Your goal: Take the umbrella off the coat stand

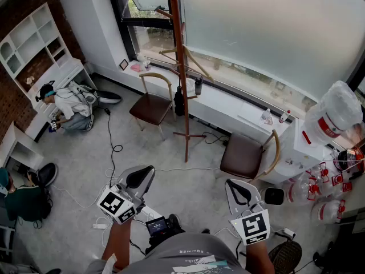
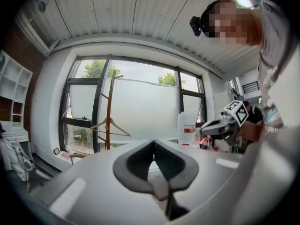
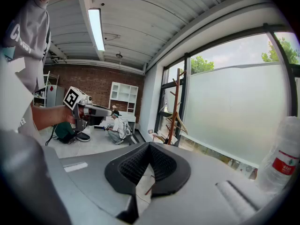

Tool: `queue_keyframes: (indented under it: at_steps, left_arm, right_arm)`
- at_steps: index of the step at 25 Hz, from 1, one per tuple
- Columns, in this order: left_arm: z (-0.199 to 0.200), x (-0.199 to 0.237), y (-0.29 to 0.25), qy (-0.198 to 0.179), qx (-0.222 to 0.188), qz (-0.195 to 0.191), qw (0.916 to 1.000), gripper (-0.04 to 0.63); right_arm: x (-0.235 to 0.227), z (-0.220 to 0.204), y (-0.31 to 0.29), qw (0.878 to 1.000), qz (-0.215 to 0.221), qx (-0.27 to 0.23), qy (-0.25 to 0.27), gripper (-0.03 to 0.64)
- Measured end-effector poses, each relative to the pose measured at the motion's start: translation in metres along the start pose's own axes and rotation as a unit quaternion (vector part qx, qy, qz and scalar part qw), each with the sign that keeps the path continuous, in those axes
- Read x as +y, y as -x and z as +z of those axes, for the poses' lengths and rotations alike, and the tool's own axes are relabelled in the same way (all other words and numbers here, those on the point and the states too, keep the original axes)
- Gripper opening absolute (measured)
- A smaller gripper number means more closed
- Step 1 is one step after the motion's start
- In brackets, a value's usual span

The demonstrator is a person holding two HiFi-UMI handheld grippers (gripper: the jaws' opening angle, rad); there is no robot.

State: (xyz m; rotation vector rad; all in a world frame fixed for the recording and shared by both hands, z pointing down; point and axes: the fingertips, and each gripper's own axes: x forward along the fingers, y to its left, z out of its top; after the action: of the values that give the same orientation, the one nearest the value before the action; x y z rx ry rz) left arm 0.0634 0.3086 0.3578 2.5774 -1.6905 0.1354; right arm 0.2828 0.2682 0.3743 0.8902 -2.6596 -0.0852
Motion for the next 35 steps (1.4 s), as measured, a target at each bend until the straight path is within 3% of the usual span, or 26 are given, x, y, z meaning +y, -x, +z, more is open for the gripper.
queue_keyframes:
  at_steps: [11,21,28,35]
  left_arm:
    - [-0.001,0.052,0.008,0.011,-0.006,-0.009,0.9999,0.000]
    - [-0.002,0.095,0.025,-0.015,0.002,-0.014,0.9998,0.000]
    - [-0.013,0.118,0.029,-0.022,-0.008,-0.046,0.9987,0.000]
    - [-0.026,0.135,0.017,-0.001,0.002,-0.046,0.9990,0.001]
  right_arm:
    - [0.022,0.023,-0.044,1.000,-0.008,0.007,0.002,0.000]
    - [0.054,0.052,-0.079,1.000,-0.025,-0.005,-0.012,0.002]
    - [0.062,0.071,-0.101,0.998,-0.060,-0.018,-0.032,0.002]
    - [0.061,0.075,-0.131,0.998,-0.052,-0.007,-0.031,0.002]
